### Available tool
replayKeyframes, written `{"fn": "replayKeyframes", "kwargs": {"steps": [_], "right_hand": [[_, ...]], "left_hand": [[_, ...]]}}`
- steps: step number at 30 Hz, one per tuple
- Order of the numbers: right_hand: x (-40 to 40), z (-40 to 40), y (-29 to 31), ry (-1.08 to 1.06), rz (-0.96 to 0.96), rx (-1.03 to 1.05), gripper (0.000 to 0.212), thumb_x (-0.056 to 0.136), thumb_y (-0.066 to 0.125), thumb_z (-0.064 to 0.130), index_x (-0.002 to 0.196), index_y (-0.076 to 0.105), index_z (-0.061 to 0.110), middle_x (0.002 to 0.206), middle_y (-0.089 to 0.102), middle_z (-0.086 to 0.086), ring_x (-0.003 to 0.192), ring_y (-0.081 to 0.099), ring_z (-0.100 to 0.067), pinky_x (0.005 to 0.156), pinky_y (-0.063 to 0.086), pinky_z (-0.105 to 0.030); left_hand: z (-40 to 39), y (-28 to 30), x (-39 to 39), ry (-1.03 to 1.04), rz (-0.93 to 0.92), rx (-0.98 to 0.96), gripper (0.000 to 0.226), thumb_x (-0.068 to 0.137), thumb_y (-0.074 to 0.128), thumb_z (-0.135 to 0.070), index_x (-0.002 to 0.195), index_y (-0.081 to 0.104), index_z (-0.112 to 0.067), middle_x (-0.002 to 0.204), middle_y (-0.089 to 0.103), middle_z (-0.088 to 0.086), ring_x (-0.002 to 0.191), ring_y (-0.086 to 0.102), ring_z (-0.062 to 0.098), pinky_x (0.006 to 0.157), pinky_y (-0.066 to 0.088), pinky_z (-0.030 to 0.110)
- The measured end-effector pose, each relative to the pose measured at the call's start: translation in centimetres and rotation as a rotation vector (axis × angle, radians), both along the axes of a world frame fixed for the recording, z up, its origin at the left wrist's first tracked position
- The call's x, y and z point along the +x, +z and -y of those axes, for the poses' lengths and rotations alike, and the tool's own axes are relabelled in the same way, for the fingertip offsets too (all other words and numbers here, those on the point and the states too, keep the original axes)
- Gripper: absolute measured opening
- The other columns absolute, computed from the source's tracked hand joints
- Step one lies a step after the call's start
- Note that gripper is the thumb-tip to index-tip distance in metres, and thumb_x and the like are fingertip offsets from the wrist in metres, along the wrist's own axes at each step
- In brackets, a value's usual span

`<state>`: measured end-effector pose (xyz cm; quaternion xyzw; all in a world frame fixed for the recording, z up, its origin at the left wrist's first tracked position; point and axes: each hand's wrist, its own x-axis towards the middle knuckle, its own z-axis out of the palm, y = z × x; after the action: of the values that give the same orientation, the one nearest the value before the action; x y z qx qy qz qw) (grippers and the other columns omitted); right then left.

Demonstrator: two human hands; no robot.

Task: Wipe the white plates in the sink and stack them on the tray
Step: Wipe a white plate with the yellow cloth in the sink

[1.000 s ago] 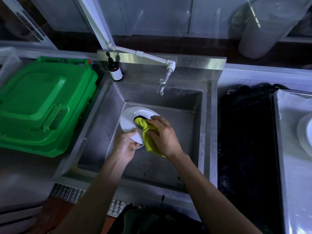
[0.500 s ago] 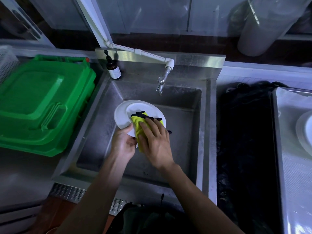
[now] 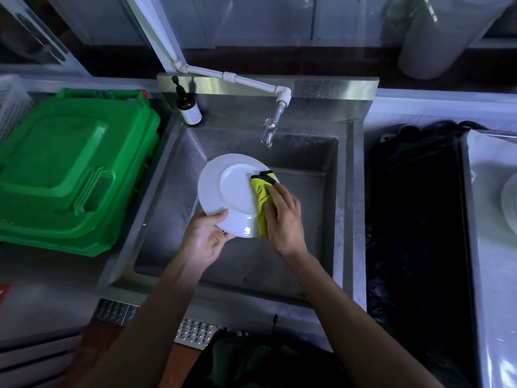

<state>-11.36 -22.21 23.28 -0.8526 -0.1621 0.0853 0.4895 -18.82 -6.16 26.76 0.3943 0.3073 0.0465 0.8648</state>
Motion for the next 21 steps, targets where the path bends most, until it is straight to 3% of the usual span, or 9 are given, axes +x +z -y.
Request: {"fn": "replayKeyframes", "kwargs": {"steps": [3, 6, 14, 21], "right_hand": [[1.4, 0.2, 0.0, -0.016, -0.057, -0.064, 0.044, 0.105, 0.045, 0.024, 0.149, 0.046, 0.021, 0.156, 0.041, -0.001, 0.138, 0.035, -0.029, 0.115, 0.033, -0.045], [2.8, 0.7, 0.1, 0.014, -0.074, -0.086, 0.046, 0.104, 0.044, 0.022, 0.15, 0.044, 0.025, 0.154, 0.042, 0.002, 0.134, 0.038, -0.029, 0.114, 0.033, -0.039], [4.9, 0.7, 1.2, 0.025, -0.022, -0.084, 0.044, 0.105, 0.043, 0.021, 0.148, 0.047, 0.024, 0.15, 0.047, 0.003, 0.13, 0.043, -0.027, 0.11, 0.034, -0.036], [5.5, -0.1, 2.9, 0.081, 0.085, -0.061, 0.043, 0.103, 0.045, 0.017, 0.145, 0.051, 0.023, 0.151, 0.047, 0.003, 0.131, 0.041, -0.029, 0.109, 0.037, -0.052]], "left_hand": [[-0.3, -0.4, -0.8, -0.08, 0.005, 0.003, 0.043, 0.084, 0.061, 0.004, 0.125, 0.065, -0.008, 0.122, 0.072, 0.012, 0.114, 0.068, 0.034, 0.078, 0.059, 0.053], [-0.5, -0.4, -1.4, -0.168, 0.003, 0.018, 0.054, 0.082, 0.065, 0.004, 0.134, 0.058, -0.006, 0.128, 0.069, 0.015, 0.118, 0.066, 0.037, 0.081, 0.058, 0.055], [-0.5, 1.0, -1.2, -0.345, -0.048, 0.125, 0.053, 0.078, 0.065, 0.003, 0.13, 0.062, -0.006, 0.128, 0.068, 0.018, 0.116, 0.067, 0.037, 0.076, 0.06, 0.051], [-0.1, 2.0, -0.6, -0.432, -0.105, 0.225, 0.051, 0.073, 0.069, 0.002, 0.123, 0.065, -0.001, 0.123, 0.069, 0.023, 0.113, 0.067, 0.041, 0.085, 0.06, 0.054]]}}
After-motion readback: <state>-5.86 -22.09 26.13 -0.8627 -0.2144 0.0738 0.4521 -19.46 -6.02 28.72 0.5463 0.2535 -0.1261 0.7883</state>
